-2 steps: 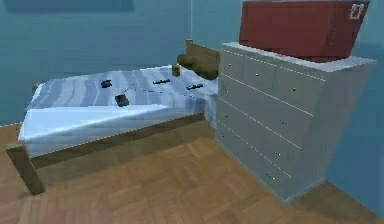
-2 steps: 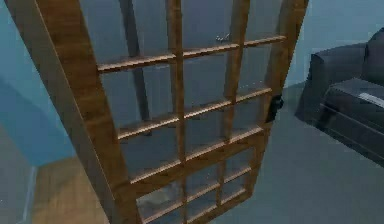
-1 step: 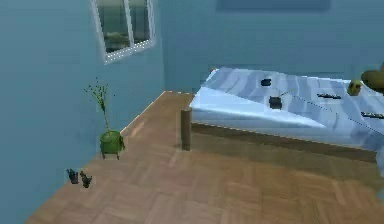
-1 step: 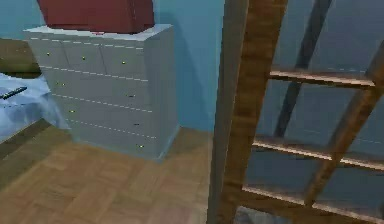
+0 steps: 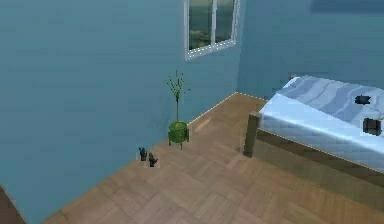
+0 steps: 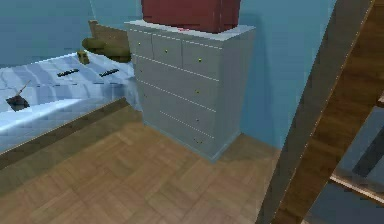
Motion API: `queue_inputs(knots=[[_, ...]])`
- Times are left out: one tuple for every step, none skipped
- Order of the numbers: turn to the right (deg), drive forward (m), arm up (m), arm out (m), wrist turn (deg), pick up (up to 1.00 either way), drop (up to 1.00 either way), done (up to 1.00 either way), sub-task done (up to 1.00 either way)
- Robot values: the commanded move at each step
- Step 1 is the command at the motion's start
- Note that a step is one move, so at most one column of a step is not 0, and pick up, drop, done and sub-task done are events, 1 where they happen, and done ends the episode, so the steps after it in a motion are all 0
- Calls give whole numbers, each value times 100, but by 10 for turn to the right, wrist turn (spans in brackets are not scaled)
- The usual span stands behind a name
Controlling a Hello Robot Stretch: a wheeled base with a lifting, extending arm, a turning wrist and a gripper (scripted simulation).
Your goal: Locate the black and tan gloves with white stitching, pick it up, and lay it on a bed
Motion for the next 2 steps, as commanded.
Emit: queue_inputs(knots=[[0,40,0,0,0,0,0,0,0],[-180,0,0,0,0,0,0,0,0]])
